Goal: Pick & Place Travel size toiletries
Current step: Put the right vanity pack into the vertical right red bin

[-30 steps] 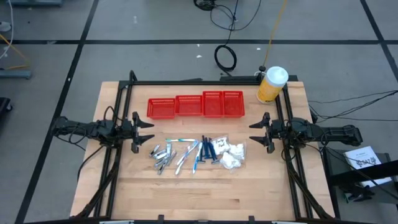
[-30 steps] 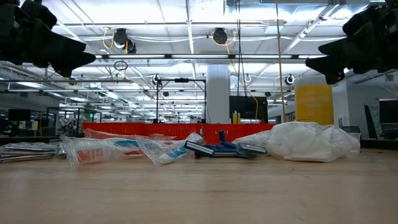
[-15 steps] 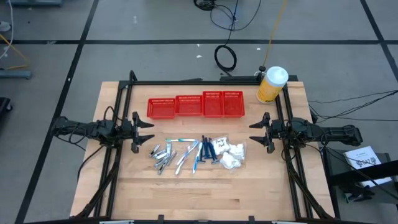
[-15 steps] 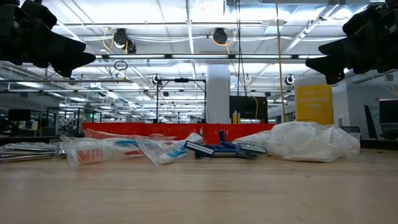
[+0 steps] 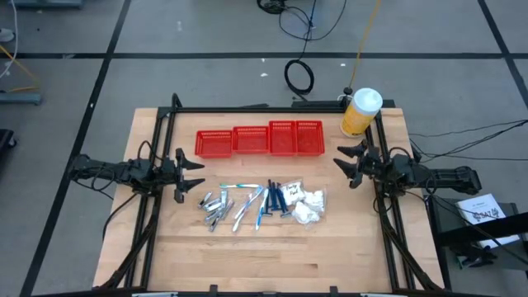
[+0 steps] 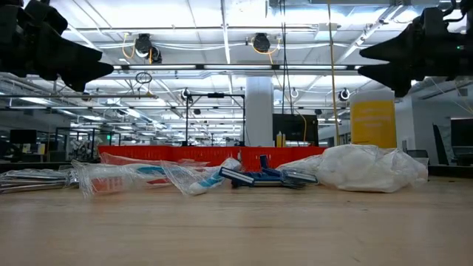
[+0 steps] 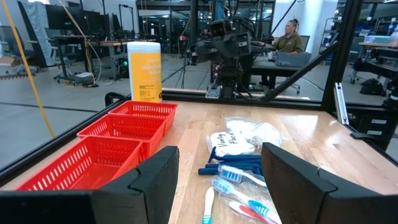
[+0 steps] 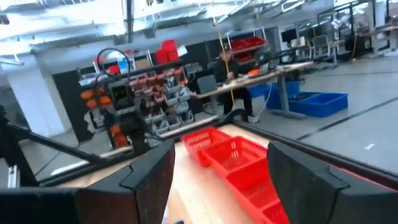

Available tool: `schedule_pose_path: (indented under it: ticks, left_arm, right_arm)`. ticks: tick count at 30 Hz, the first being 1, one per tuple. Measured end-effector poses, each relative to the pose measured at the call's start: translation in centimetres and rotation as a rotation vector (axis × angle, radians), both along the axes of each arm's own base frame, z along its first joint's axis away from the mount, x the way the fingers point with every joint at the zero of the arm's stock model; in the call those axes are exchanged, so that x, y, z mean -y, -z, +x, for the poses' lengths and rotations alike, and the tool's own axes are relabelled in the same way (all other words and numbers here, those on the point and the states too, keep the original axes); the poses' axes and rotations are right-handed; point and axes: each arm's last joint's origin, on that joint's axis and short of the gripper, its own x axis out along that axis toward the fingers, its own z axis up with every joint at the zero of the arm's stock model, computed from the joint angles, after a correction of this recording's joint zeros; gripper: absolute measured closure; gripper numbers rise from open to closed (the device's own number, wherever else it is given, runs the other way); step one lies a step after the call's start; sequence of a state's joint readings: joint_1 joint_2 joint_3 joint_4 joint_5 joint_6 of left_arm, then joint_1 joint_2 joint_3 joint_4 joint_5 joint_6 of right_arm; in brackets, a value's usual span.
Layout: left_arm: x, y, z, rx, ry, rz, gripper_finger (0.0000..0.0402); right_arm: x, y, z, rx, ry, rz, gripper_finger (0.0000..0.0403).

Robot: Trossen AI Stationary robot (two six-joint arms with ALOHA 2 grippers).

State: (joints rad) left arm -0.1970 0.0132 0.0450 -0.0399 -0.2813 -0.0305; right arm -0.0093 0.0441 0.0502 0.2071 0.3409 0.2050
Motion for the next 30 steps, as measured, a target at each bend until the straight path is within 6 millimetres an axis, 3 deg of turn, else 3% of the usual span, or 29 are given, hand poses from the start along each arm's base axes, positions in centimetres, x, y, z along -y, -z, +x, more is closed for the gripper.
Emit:
schedule_pose_path:
  ticks: [13,23,30]
  left_arm:
    - [0.0,0.0,0.0,0.0,0.0,0.0,0.0176]
    - [0.0,0.0,0.0,0.0,0.0,0.0,0.0176]
    - [0.0,0.0,0.0,0.0,0.0,0.0,0.0176]
  right_arm:
    - [-0.1,-1.3,-0.3,0.141,-0.028,-0.008,0.0161]
    - [0.1,-1.3,-0.3,0.146,0.018,0.021,0.0161]
    - [-0.5,-0.6,0.1,0.062,-0.179,-0.018,0.0161]
